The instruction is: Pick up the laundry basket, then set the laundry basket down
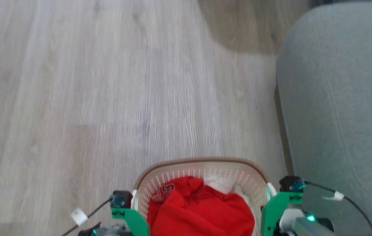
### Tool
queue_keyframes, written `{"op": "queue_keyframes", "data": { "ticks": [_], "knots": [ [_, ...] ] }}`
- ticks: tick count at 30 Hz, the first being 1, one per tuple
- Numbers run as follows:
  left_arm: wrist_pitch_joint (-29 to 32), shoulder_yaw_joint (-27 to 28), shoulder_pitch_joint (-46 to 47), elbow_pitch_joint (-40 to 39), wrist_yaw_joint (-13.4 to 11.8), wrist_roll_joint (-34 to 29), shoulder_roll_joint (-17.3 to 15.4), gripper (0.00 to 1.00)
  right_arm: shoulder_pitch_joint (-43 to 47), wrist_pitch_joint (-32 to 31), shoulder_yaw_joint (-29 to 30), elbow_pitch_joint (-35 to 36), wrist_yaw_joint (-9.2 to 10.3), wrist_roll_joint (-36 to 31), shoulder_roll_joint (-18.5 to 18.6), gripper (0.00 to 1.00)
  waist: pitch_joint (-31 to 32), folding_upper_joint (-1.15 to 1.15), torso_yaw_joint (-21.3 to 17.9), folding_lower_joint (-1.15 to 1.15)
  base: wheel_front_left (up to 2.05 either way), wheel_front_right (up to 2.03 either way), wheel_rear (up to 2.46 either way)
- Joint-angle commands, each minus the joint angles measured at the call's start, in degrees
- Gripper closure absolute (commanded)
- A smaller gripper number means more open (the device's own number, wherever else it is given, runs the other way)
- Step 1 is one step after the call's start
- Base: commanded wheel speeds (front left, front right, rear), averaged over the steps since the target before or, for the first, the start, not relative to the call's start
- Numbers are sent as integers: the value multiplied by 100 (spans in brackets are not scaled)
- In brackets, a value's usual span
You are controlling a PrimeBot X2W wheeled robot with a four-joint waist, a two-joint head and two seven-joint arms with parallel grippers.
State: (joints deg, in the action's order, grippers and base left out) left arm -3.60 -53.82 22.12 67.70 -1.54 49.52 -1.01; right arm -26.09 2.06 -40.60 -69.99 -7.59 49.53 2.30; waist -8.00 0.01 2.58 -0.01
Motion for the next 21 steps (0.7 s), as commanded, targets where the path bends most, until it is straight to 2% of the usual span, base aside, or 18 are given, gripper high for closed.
{"op": "queue_keyframes", "data": {
  "ticks": [1, 8, 21],
  "knots": [
    [-35, 39, 45, 18, 5, -6, -187, 100, -15, 43, -91, 62, 10, 47, 57, 100, 264, -1, 12, 1, 0, 0, 0],
    [-10, -135, -52, 92, 34, 67, -187, 100, 86, 76, -431, 21, 10, 374, 57, 100, 573, -1, 27, 1, 0, 0, 0],
    [33, -368, -69, 113, 22, 218, -187, 100, 13, 52, -979, -30, 10, 776, 57, 100, 660, -1, -1, 1, 0, 0, 0]
  ]
}}
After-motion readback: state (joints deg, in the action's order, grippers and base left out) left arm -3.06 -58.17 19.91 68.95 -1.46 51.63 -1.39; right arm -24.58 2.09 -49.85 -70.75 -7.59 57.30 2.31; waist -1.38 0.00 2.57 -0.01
